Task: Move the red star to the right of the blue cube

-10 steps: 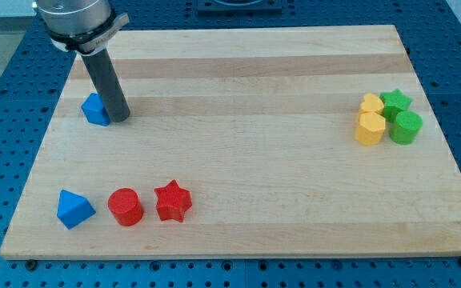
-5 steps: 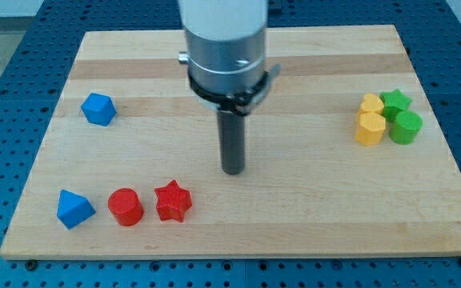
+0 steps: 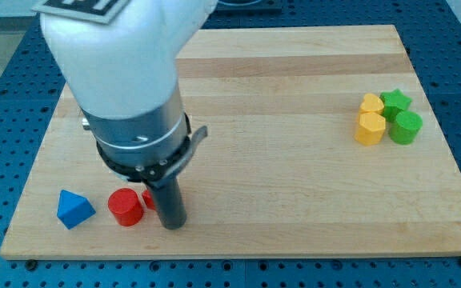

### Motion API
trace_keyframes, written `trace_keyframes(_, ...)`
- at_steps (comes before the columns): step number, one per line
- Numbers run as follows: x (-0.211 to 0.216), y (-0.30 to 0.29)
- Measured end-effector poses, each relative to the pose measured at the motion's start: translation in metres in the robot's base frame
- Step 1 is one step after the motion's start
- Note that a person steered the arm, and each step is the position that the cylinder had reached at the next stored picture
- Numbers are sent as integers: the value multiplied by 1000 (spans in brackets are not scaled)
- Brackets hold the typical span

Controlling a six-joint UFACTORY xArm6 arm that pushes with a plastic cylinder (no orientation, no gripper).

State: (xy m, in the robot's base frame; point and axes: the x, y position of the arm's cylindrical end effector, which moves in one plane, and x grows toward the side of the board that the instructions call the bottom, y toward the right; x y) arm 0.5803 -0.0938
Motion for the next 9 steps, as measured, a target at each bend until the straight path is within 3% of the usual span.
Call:
trace_keyframes(4,-78,-65)
trace_keyframes(9,-123,-50)
